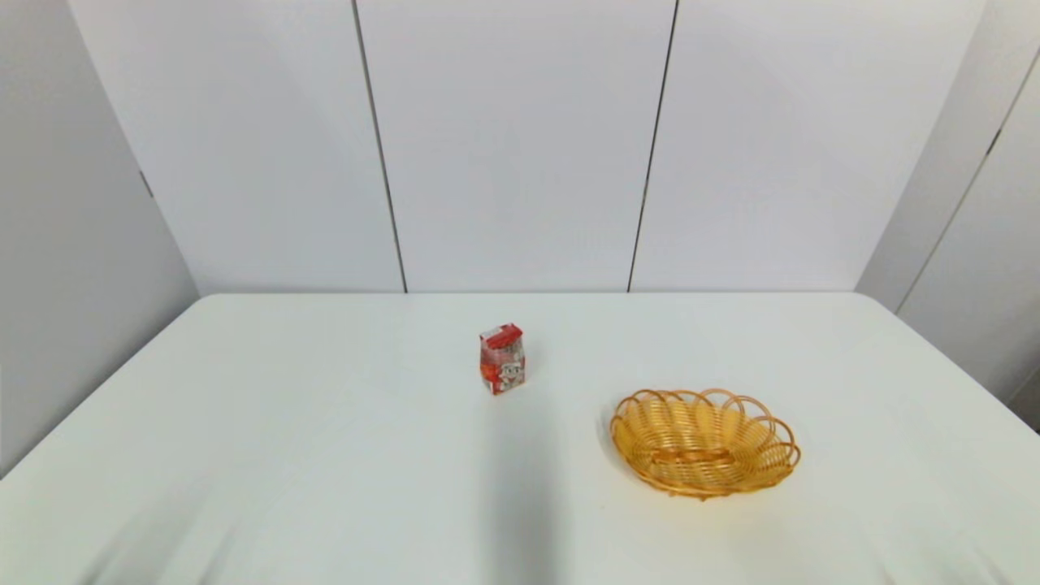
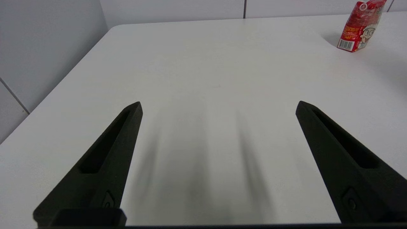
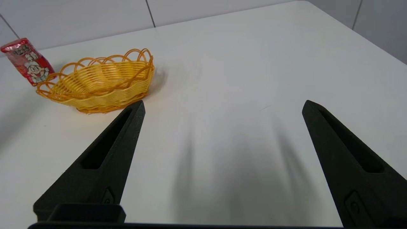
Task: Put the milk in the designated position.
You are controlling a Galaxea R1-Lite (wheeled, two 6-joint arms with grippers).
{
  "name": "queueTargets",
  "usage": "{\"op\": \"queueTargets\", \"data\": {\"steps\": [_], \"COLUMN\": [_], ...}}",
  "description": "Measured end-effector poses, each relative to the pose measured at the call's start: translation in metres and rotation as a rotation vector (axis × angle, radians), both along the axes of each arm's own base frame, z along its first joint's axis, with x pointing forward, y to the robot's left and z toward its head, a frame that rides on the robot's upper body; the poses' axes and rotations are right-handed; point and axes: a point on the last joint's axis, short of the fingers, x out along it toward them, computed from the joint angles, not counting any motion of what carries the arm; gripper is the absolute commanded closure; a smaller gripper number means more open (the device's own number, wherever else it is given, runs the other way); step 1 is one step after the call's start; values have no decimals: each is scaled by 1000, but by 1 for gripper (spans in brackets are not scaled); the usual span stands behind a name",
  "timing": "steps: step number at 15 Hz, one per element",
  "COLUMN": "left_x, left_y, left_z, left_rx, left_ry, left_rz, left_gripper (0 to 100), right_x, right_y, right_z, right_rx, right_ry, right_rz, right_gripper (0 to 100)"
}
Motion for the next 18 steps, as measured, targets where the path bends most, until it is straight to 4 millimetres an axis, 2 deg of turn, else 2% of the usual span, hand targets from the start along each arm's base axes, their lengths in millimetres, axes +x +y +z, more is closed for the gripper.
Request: {"op": "queueTargets", "data": {"steps": [18], "left_x": [1], "left_y": [0], "left_z": [1], "left_rx": [-33], "left_ry": [9], "left_rz": [8], "left_gripper": [0], "right_x": [0], "right_y": [0], "right_z": [0], "right_rx": [7], "right_ry": [0], "right_rz": [-1], "right_gripper": [0]}}
